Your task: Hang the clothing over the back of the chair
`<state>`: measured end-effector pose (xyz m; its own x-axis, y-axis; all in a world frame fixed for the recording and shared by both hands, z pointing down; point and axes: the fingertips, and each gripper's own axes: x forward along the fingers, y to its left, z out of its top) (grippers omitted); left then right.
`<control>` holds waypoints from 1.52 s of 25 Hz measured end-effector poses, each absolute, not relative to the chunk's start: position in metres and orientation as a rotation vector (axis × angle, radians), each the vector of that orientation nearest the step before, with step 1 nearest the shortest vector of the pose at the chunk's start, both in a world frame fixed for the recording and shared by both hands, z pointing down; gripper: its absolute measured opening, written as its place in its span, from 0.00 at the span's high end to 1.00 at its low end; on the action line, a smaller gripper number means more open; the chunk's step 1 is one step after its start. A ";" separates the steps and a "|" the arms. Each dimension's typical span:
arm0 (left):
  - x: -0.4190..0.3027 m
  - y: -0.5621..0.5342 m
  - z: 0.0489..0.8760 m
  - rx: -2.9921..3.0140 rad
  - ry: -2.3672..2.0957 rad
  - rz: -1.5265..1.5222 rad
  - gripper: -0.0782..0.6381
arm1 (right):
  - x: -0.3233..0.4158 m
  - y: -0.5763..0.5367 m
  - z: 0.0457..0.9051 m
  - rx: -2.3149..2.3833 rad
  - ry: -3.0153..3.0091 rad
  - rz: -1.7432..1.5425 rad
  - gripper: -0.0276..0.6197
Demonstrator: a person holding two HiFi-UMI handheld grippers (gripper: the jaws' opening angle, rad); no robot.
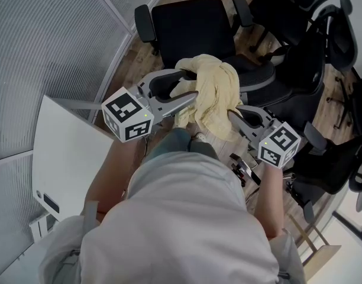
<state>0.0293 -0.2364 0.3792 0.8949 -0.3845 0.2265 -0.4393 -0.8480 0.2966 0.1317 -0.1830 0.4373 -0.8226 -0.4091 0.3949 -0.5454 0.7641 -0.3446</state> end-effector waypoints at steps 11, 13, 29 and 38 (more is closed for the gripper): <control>0.016 -0.248 0.378 2.720 -0.733 0.189 0.57 | 0.125 -0.186 0.447 0.702 -2.602 0.632 0.90; 0.013 -0.249 0.379 2.711 -0.754 0.186 0.58 | 0.123 -0.185 0.449 0.702 -2.592 0.636 0.90; 0.004 -0.257 0.369 2.734 -0.841 0.180 0.74 | 0.142 -0.190 0.431 0.666 -2.551 0.580 0.84; -0.005 -0.269 0.356 2.757 -0.943 0.151 0.79 | 0.157 -0.198 0.425 0.679 -2.502 0.545 0.76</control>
